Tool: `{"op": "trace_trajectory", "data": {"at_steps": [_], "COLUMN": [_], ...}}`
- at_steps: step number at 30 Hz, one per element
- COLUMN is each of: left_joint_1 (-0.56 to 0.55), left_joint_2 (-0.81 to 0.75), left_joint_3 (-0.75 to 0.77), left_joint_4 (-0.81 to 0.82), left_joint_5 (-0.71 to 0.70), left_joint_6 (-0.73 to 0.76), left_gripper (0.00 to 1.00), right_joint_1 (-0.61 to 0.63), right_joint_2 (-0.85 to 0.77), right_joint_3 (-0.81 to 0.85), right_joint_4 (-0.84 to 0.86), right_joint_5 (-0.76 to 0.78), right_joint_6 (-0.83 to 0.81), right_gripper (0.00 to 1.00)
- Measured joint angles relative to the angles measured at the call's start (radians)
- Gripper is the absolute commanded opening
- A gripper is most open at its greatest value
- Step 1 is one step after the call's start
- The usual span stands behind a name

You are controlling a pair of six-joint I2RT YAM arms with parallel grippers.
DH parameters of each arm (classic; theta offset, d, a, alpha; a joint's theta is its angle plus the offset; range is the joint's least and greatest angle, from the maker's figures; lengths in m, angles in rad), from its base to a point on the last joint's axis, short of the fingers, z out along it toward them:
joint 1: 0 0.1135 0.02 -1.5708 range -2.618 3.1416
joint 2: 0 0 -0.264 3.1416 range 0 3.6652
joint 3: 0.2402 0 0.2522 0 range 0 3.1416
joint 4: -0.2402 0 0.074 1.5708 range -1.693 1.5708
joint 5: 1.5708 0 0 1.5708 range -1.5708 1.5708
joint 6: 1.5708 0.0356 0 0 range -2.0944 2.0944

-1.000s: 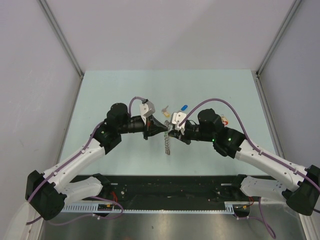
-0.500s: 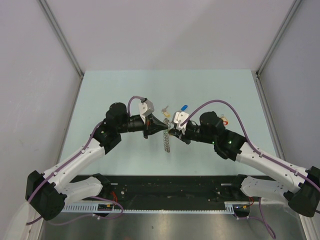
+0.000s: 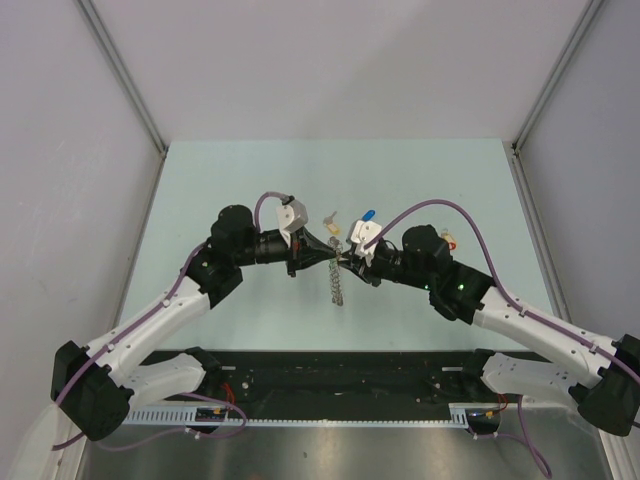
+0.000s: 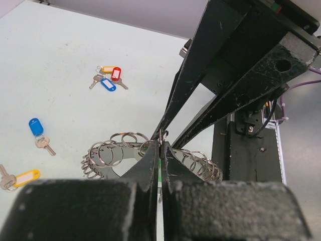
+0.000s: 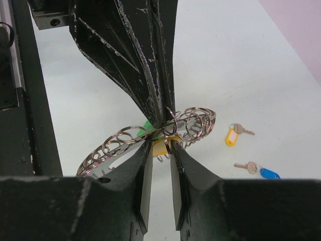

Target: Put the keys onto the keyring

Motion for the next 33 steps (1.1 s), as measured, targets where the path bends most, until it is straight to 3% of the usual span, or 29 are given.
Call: {"op": "trace_trajectory", "data": {"at_steps": [12, 15, 19, 31, 32, 33], "left_joint_1": [0.000, 0.000, 0.000, 0.000, 0.000, 0.000], "left_joint_2": [0.000, 0.000, 0.000, -0.021, -0.029, -0.035], "left_joint_3": [0.000, 0.000, 0.000, -0.038, -0.050, -0.061], "left_joint_4": [0.000, 0.000, -0.001, 0.048, 0.066, 0.077], "left_joint_5": [0.001, 0.001, 0.003, -0.012, -0.018, -0.022], "left_joint_6": [0.000, 0.000, 0.000, -0.029, -0.038, -0.046], "left_gripper": [0.00, 0.00, 0.00, 0.00, 0.02, 0.11], "right_joint_1": [0.002, 0.002, 0.002, 0.002, 0.002, 0.003], "right_joint_2": [-0.010, -0.014, -0.015, -0.015, -0.015, -0.015], "right_joint_3": [-0.008, -0.008, -0.008, -0.008, -0.008, -0.008], "right_joint_4": [0.032, 0.035, 0.038, 0.036, 0.037, 0.037], "right_joint_5": [0.008, 0.008, 0.006, -0.005, -0.007, -0.008], "right_joint_6": [0.006, 0.006, 0.005, 0.002, 0.002, 0.001], "right_gripper": [0.23, 0.18, 0.01, 0.00, 0.00, 0.00]}}
